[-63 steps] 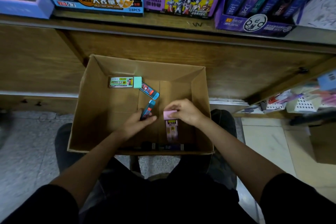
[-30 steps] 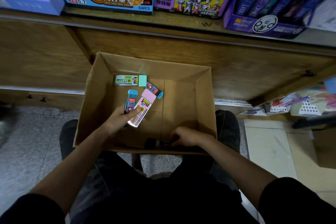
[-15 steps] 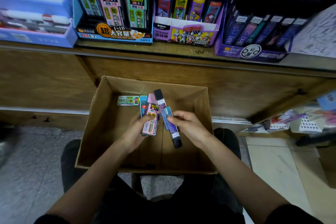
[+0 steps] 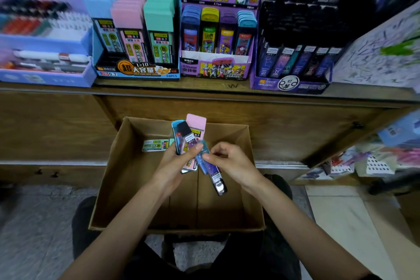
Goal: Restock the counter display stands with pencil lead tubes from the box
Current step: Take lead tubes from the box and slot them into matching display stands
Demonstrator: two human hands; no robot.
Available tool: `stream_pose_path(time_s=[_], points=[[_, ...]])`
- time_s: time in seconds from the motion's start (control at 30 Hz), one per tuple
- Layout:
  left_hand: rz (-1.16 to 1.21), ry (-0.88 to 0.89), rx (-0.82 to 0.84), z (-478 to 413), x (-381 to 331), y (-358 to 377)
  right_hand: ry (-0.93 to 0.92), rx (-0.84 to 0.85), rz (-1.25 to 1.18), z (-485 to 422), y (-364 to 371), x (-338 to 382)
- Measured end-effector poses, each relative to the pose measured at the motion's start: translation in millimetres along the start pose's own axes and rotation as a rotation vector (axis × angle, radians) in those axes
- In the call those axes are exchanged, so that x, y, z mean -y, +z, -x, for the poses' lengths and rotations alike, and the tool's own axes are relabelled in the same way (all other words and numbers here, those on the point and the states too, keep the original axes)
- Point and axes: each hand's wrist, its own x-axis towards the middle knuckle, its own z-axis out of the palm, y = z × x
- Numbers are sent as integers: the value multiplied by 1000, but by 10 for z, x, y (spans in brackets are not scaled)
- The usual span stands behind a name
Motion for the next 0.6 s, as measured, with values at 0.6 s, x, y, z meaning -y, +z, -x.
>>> stream_pose_path(time_s=[0.6], points=[[-53,89,119,-22,-495,353,-120,-182,-465,272,-609,205]])
